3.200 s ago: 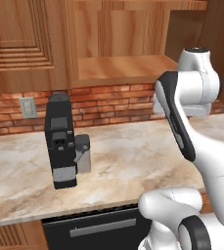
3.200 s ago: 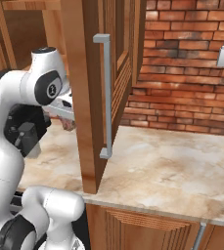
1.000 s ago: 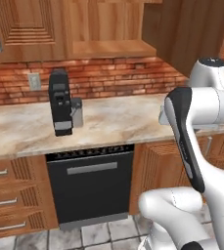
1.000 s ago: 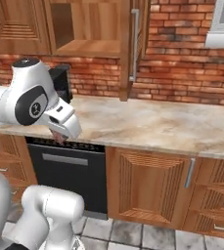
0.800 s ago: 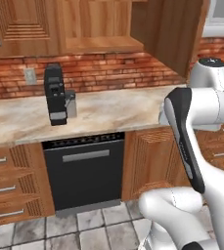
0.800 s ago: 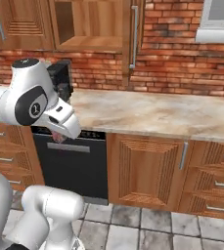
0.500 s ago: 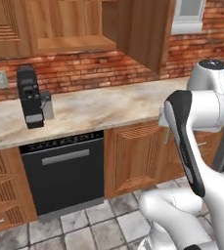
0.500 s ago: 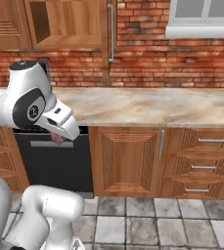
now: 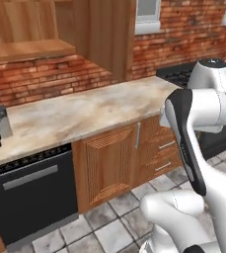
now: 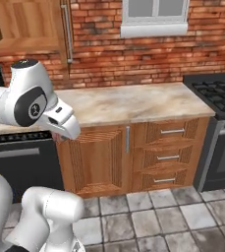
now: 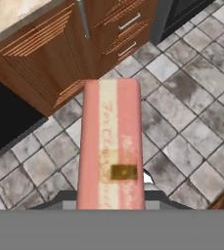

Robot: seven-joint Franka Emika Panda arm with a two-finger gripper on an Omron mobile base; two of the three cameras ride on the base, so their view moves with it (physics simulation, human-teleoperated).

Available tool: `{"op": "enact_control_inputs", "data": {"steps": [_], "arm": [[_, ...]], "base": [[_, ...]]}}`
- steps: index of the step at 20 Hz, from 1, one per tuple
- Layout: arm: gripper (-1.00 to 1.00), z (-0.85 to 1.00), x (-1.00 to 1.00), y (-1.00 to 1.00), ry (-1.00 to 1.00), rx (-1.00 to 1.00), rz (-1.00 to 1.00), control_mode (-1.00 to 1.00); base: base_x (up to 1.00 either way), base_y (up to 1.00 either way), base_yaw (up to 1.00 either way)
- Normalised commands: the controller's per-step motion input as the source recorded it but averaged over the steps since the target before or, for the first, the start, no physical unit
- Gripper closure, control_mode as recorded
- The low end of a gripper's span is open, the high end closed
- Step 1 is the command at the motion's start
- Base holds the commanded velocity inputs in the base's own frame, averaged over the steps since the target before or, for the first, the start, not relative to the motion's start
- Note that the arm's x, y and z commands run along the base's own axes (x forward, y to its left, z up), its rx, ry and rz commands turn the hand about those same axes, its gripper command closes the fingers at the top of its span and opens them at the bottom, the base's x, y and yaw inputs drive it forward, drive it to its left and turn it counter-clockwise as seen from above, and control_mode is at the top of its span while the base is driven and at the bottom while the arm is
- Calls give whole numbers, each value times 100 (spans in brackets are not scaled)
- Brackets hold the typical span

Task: Open the cabinet. Pick the bar soap and place it next to the sink. Then close the cabinet.

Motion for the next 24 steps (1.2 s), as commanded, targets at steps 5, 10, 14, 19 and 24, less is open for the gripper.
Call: {"op": "enact_control_inputs", "data": {"steps": [5,10,14,19,24], "arm": [[100,0,0,0,0,0,0,100],[100,0,0,0,0,0,0,100],[100,0,0,0,0,0,0,100],[100,0,0,0,0,0,0,100],[100,0,0,0,0,0,0,100]], "base": [[-63,10,-99],[-14,18,-100],[3,29,-100],[25,39,-100],[35,41,-100]]}}
